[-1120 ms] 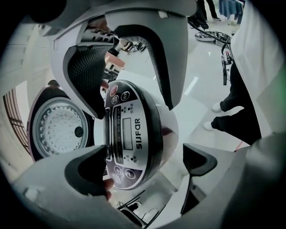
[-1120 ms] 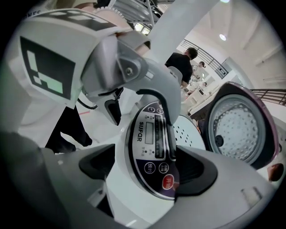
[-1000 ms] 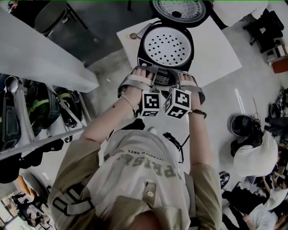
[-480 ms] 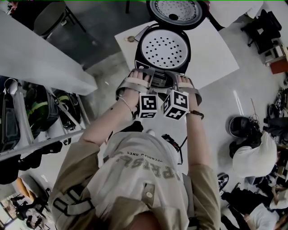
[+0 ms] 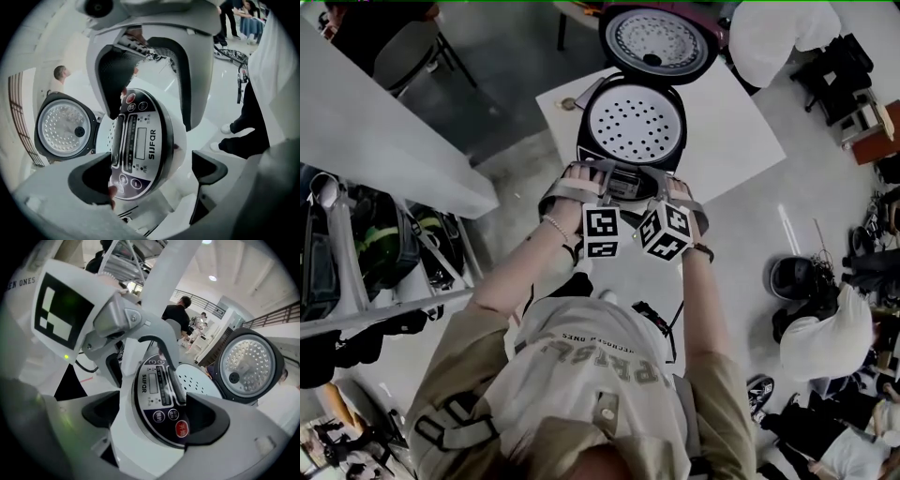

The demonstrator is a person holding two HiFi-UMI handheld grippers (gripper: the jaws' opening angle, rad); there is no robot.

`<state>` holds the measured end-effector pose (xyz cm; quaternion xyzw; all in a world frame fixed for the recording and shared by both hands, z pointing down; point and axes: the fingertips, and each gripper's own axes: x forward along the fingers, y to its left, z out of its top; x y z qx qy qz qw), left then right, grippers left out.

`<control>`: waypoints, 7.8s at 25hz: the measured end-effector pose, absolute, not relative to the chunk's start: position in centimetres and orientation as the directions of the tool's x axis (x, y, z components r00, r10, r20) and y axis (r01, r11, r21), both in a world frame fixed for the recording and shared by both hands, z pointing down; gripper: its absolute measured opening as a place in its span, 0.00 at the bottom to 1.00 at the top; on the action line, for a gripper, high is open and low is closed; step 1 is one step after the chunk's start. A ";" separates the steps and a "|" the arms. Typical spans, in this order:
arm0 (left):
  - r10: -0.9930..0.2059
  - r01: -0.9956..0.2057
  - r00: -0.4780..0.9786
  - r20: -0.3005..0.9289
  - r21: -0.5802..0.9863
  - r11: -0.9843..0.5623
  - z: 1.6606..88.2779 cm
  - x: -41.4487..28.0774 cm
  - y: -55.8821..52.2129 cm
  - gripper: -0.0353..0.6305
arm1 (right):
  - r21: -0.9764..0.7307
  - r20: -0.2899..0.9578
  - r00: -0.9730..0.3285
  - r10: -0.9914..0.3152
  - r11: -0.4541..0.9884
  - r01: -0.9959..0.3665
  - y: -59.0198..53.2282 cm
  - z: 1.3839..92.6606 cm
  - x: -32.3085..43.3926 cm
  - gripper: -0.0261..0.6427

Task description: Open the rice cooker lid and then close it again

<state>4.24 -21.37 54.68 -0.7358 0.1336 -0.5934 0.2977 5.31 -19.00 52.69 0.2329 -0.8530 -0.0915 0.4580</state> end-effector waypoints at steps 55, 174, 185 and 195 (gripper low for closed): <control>-0.553 -0.536 0.755 0.352 -0.155 -0.830 37.2 1.2 -35.8 0.86 | -0.044 0.019 -0.384 -0.923 0.383 -0.923 -29.3 34.4 19.3 0.67; -0.308 0.304 0.367 0.878 -0.427 -0.852 50.8 -3.0 -30.8 0.91 | 0.111 0.738 -0.606 -0.297 0.939 -0.325 -25.1 46.9 13.5 0.81; -0.287 0.422 0.260 0.922 -0.376 -0.825 54.1 -3.8 -29.8 0.91 | 0.051 0.821 -0.538 -0.189 0.964 -0.261 -23.4 50.0 13.1 0.81; -0.283 0.503 0.200 0.938 -0.346 -0.792 54.5 -4.3 -30.0 0.94 | 0.032 0.856 -0.498 -0.137 0.976 -0.215 -23.0 50.3 13.0 0.84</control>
